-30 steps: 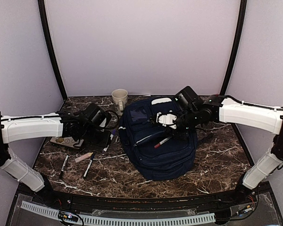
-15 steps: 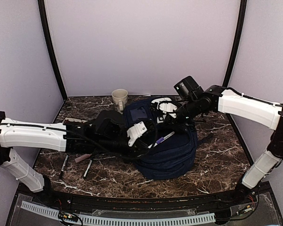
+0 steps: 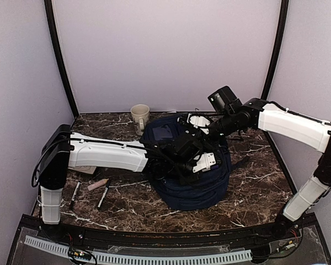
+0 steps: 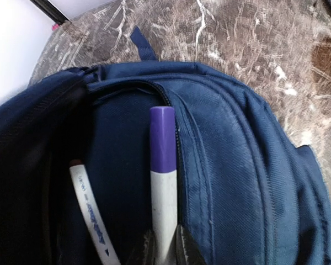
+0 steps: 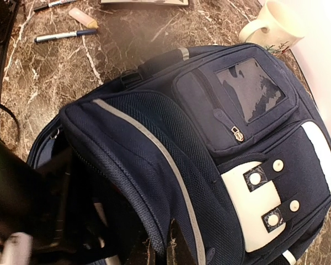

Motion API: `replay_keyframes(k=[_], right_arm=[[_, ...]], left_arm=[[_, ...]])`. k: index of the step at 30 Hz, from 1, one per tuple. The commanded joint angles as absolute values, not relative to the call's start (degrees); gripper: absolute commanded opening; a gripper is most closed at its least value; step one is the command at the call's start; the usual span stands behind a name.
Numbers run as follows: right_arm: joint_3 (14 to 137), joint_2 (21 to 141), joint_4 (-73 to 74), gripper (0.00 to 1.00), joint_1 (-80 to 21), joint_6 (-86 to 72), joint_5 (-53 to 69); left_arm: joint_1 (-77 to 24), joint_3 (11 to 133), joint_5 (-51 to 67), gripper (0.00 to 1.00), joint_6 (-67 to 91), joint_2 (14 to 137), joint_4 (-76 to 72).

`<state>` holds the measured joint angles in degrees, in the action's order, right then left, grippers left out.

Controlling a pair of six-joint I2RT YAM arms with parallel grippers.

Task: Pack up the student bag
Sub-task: Place the pen in the upper front pocket of the bag, then pick up the pen at the center of the board.

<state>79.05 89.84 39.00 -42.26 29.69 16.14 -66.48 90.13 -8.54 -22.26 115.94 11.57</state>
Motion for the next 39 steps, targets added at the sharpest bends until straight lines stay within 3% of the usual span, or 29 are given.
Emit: replay_keyframes(k=[1, 12, 21, 30, 35, 39], right_arm=[[79.80, 85.99, 36.19, 0.00, -43.08, 28.03, 20.62], [78.18, 85.34, 34.60, 0.00, -43.07, 27.95, 21.67], [77.34, 85.69, 33.11, 0.00, -41.89, 28.10, 20.50], [75.31, 86.85, 29.44, 0.00, -38.18, 29.93, 20.17], [75.66, 88.86, 30.55, 0.00, -36.79, 29.89, 22.48], [72.96, 87.14, 29.04, 0.00, -36.92, 29.88, 23.43]], left_arm=[[-63.28, 93.48, -13.32, 0.02, -22.24, 118.46, 14.34], [-60.24, 92.70, -26.05, 0.06, -25.35, 122.31, 9.69], [-65.73, 83.28, -26.48, 0.42, -31.08, 114.99, -2.83], [-71.92, 76.74, -29.10, 0.47, -32.91, 105.18, -6.55], [-75.10, 69.20, -26.94, 0.48, -20.27, 96.97, -5.40], [-75.07, 61.91, -27.14, 0.59, -9.13, 91.70, -1.76]])
